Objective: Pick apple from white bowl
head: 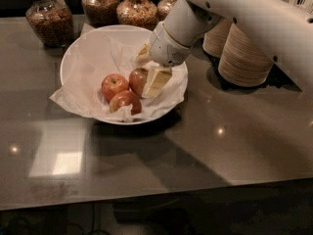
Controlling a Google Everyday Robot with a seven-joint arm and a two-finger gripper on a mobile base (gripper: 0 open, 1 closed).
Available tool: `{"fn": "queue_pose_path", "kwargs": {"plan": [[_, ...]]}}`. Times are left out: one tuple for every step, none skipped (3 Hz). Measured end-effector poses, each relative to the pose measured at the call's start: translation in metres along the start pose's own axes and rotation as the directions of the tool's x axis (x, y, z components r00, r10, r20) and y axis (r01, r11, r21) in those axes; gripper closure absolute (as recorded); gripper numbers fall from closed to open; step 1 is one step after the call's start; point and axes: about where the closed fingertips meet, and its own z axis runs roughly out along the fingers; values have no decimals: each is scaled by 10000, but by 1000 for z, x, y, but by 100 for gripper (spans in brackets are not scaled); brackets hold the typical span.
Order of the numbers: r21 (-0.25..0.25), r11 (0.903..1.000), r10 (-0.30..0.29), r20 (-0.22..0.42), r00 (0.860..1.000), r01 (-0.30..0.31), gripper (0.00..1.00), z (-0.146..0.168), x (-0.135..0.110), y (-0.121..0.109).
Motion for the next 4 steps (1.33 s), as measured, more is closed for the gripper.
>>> {"fn": "queue_pose_path", "kwargs": {"plan": [[-69, 9999, -144, 12, 9999, 144, 29, 5, 1, -2], [-11, 9998, -217, -70, 9997, 217, 15, 6, 8, -9], [-131, 9991, -408, -119, 9991, 406, 15, 11, 13, -15], [-259, 9981, -569, -137, 9983, 566, 15, 16, 17, -19]]}}
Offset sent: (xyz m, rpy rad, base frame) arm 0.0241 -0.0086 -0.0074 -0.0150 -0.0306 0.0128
